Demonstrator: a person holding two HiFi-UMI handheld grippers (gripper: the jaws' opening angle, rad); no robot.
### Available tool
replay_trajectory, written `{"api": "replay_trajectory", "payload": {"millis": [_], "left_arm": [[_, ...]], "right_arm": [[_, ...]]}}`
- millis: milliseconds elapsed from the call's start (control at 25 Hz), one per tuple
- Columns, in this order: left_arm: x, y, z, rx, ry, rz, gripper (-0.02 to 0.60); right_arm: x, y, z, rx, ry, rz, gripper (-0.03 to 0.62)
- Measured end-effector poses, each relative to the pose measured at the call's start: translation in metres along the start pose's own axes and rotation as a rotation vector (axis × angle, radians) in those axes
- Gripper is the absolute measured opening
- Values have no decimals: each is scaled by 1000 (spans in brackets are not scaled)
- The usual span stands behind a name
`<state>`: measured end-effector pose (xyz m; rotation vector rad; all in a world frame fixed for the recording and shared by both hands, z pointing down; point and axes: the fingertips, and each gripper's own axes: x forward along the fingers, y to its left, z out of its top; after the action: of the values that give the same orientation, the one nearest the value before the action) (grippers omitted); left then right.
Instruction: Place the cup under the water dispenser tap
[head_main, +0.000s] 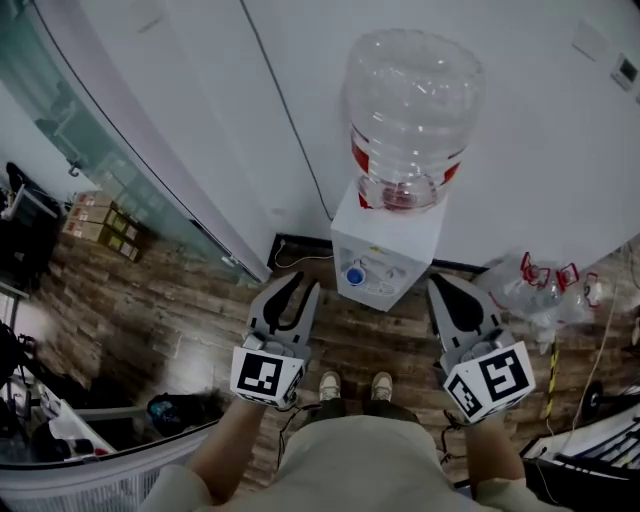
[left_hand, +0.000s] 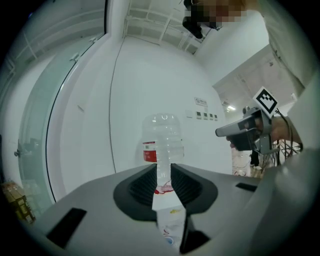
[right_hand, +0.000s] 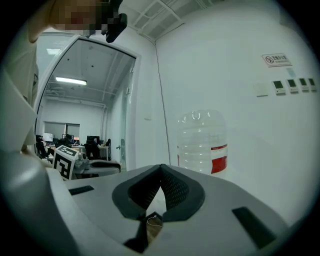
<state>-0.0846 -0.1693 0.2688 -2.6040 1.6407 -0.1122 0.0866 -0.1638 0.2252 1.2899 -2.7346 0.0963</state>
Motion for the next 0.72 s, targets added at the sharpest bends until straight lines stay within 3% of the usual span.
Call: {"api": "replay_trajectory", "payload": {"millis": [160, 360, 720], "left_arm": [[-14, -3, 22, 10, -28, -5, 57], [-30, 0, 36, 10, -7, -7, 10], [-37, 2, 42, -9, 17, -9, 6]], "right_arm": [[-11, 10, 15, -41, -13, 14, 8], [-18, 19, 33, -87, -31, 25, 8], [-16, 18, 37, -69, -41, 28, 8]]}}
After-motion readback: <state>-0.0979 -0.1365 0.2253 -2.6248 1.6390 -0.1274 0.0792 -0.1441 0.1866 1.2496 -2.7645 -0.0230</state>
